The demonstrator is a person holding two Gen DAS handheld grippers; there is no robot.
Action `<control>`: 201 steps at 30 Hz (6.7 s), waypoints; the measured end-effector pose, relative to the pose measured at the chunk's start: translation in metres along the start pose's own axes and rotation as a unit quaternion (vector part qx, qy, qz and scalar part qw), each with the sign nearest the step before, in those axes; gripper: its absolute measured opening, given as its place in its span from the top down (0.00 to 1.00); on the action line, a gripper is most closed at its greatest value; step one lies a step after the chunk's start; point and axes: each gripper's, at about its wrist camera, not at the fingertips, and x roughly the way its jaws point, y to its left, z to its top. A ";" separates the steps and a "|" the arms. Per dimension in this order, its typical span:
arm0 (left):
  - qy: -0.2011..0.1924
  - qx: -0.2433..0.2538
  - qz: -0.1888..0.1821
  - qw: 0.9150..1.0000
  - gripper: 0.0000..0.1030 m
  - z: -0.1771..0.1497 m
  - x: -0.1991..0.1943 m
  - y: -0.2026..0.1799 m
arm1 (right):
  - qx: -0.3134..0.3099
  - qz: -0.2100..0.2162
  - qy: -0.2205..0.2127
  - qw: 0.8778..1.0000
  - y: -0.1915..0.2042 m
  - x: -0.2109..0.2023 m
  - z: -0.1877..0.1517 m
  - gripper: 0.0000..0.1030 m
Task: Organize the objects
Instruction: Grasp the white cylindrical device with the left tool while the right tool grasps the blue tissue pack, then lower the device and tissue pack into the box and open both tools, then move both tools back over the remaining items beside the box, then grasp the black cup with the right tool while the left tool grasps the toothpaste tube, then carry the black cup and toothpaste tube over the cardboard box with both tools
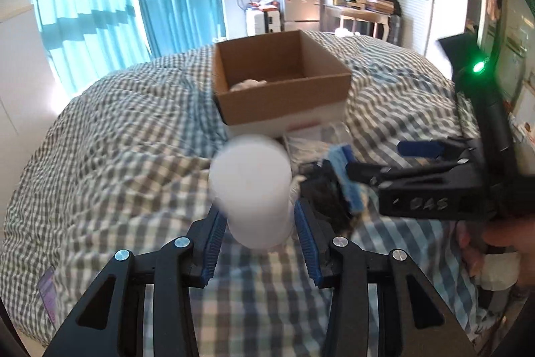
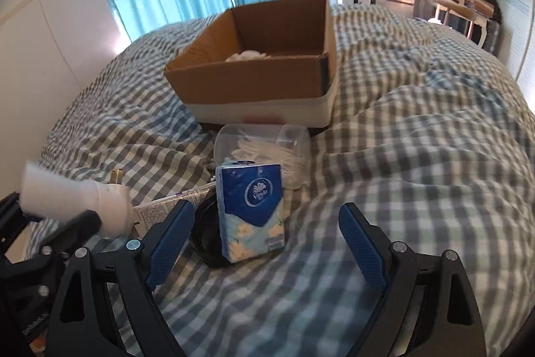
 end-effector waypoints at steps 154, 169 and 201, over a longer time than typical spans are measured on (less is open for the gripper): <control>0.028 -0.068 0.042 0.996 0.10 -0.004 0.037 0.060 | -0.034 -0.011 0.087 0.996 0.047 0.053 -0.028 0.39; 0.033 -0.020 0.031 0.999 0.09 0.019 0.046 0.025 | -0.021 -0.030 0.014 0.999 0.021 -0.012 -0.008 0.73; 0.121 0.039 -0.032 0.991 0.80 0.007 0.117 -0.015 | -0.018 -0.056 0.041 0.997 -0.019 0.022 0.015 0.71</control>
